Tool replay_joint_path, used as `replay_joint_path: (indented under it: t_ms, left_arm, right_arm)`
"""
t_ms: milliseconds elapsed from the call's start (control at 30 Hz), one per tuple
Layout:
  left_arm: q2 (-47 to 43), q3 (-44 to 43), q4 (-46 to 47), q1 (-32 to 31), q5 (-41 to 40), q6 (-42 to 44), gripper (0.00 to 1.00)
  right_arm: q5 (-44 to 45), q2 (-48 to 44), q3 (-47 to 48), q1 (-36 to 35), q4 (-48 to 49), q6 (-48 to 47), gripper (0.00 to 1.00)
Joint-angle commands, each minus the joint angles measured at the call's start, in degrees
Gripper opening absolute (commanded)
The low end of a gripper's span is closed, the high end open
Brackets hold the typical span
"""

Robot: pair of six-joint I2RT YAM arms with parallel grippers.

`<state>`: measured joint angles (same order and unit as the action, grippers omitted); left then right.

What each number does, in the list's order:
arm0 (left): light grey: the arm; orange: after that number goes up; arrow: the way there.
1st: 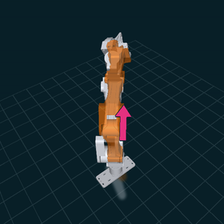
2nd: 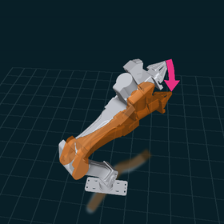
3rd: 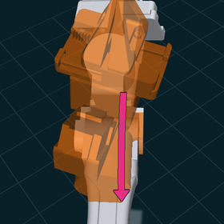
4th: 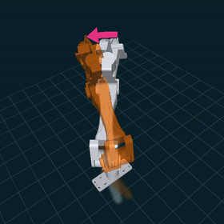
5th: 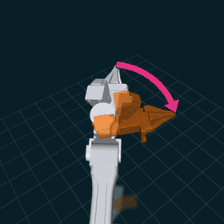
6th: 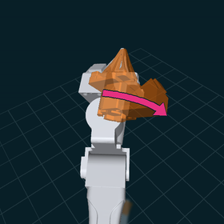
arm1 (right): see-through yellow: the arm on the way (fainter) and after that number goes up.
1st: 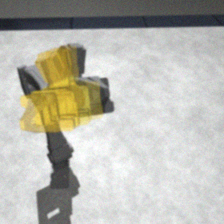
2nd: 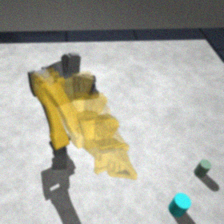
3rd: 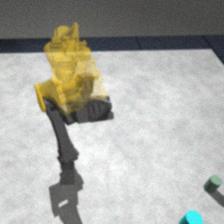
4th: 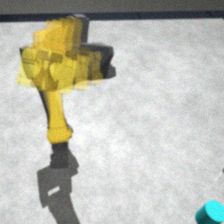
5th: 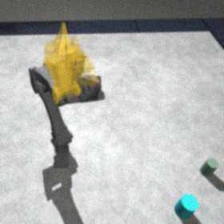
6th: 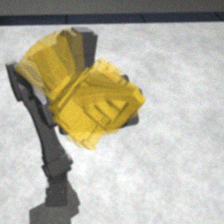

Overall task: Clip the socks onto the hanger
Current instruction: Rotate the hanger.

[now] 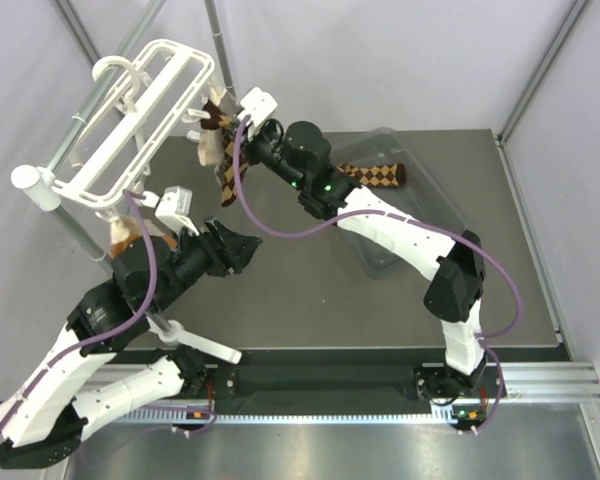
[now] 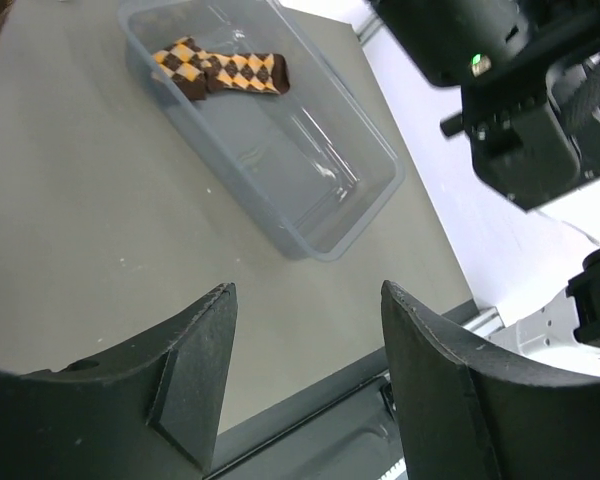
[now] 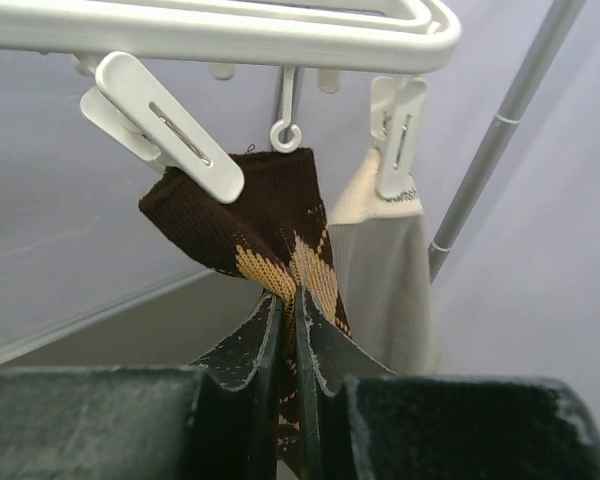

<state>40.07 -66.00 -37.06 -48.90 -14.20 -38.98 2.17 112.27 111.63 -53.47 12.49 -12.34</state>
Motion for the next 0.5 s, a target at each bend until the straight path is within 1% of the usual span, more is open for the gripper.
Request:
replay_joint_path:
  t_ms: [0,100,167,233,300,333,400,433,467]
  left_arm:
    - [-0.35,-3.08,-0.73,-0.23,-1.97,1.36,0.64]
    - [-0.26,-3.87,-0.39,-0.14,-2.50,2.07,0.64]
    - [-1.05,-3.88,1.54,-0.23,-1.89,2.42,0.65]
    - [-1.84,-3.88,4.87,-0.14,-1.36,2.33,0.65]
    - [-2.89,-3.88,7.95,-0.23,-0.31,1.81,0.66]
    - [-3.16,-4.05,11.10,-0.14,0.30,1.98,0.67]
    - [-2.90,-5.36,14.19,-0.14,3.81,2.77,0.69]
    - [-2.29,-6.41,15.25,-0.14,5.30,4.08,0.70]
    - [-0.45,-9.38,16.22,-0.14,8.45,4.35,0.70]
  right_arm:
    - [0.20,-0.03,4.29,3.28,2.36,1.18,0.07]
    - [-1.20,0.41,4.82,4.25,2.36,1.70,0.07]
    - [-1.82,0.76,5.17,5.31,2.36,2.93,0.08]
    - [-4.02,0.85,5.52,5.66,1.14,3.46,0.15]
    - [-5.86,0.50,5.26,5.57,0.61,3.90,0.18]
    - [-6.39,-0.11,4.83,5.49,0.26,4.94,0.20]
    - [-7.71,-0.99,3.51,5.49,-0.01,5.74,0.22]
    - [-8.49,-1.96,2.89,5.48,-0.18,6.44,0.26]
    - [-8.94,-2.49,1.84,5.57,-0.45,6.80,0.28]
